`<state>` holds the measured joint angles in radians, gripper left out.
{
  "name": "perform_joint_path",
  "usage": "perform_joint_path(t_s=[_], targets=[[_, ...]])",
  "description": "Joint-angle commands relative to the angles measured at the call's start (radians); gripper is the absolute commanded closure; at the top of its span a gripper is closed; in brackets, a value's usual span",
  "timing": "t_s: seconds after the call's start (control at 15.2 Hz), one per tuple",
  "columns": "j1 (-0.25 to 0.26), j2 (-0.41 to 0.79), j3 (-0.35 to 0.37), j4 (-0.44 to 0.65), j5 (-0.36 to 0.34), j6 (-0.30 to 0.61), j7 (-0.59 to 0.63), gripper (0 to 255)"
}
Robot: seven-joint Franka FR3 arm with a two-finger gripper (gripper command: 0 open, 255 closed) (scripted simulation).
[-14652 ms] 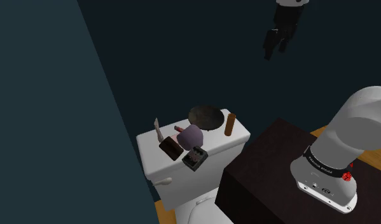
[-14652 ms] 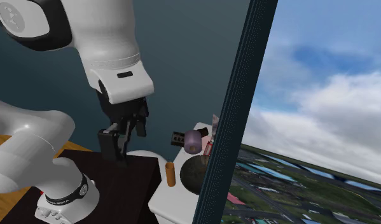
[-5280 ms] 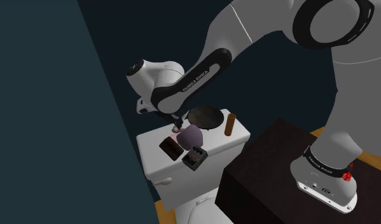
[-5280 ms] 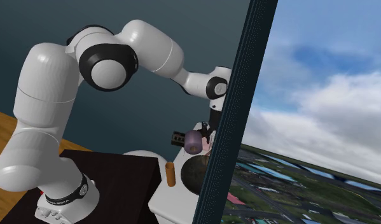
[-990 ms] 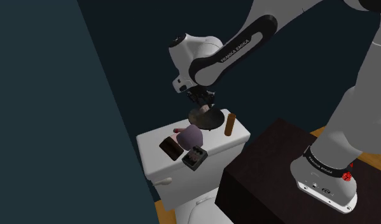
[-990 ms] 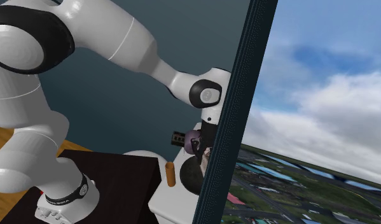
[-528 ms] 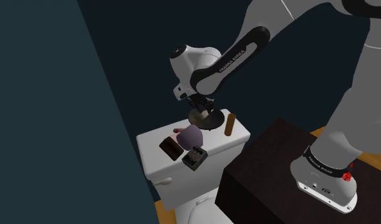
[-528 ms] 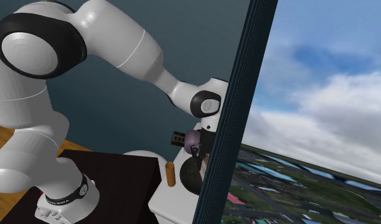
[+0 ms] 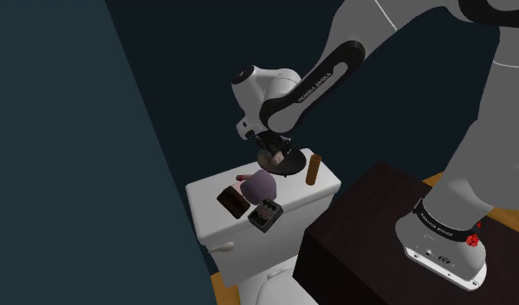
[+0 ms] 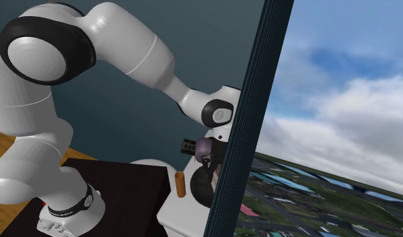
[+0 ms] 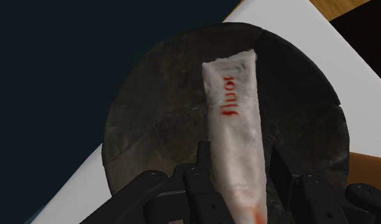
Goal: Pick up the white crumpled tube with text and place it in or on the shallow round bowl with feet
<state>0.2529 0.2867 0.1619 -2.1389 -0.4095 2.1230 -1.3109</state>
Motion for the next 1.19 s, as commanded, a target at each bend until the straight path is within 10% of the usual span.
perform_joint_path(t_s=[0.0, 1.12], targets=[[0.0, 0.0, 0.0, 0.0, 0.0, 0.0, 0.0, 0], [0.015, -0.047, 0.021, 0.069, 0.04, -0.115, -0.023, 0]])
